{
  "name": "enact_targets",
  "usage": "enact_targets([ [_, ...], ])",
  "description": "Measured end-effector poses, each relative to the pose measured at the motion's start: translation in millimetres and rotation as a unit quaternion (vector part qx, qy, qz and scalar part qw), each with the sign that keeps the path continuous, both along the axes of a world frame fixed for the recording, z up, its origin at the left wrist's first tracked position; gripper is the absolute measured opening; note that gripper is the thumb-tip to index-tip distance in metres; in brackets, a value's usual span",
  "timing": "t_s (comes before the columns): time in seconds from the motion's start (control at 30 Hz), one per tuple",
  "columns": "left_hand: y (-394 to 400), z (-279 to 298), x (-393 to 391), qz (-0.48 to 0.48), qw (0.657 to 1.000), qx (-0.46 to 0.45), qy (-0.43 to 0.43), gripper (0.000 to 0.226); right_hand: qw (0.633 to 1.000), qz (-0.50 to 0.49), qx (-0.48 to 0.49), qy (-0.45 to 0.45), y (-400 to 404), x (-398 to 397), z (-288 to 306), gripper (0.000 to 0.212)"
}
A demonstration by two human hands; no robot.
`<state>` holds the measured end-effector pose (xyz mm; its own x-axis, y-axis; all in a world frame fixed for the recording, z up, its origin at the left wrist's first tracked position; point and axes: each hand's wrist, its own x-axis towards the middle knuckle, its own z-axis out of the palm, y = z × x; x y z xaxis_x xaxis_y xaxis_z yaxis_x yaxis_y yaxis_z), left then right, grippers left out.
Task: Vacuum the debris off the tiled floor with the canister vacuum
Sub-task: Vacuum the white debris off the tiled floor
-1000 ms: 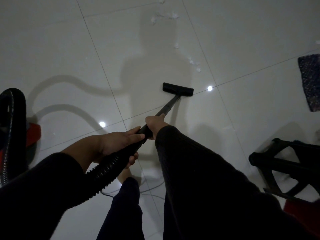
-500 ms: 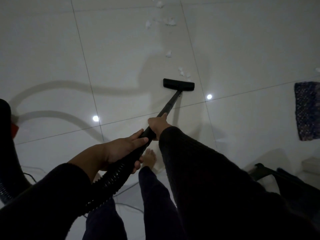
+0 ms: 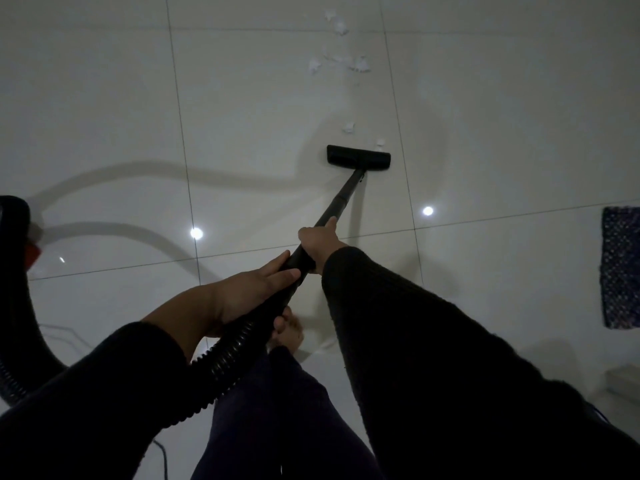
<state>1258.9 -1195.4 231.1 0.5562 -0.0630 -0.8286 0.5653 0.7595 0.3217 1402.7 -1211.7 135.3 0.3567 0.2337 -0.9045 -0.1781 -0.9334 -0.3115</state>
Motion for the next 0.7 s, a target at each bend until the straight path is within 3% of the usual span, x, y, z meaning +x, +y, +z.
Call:
enact_targets([
  [0.27,31.0,-1.8,10.1,0.016,1.000,0.014,-0.005,0.058,0.999,0.000,-0.027,0.027,39.0,6.3,-7.8,0.095],
  [0.47,55.5,-2.9,14.6,0.014,0.999,0.022,-0.018,0.057,1.000,-0.012,0.007,-0.009,61.8,13.6,-10.6,0.082],
  [0.7,68.4,-16.3,23.0,0.032,0.999,-0.013,-0.025,0.063,1.000,0.004,-0.016,0.020,77.8,23.6,-15.1,0.090],
])
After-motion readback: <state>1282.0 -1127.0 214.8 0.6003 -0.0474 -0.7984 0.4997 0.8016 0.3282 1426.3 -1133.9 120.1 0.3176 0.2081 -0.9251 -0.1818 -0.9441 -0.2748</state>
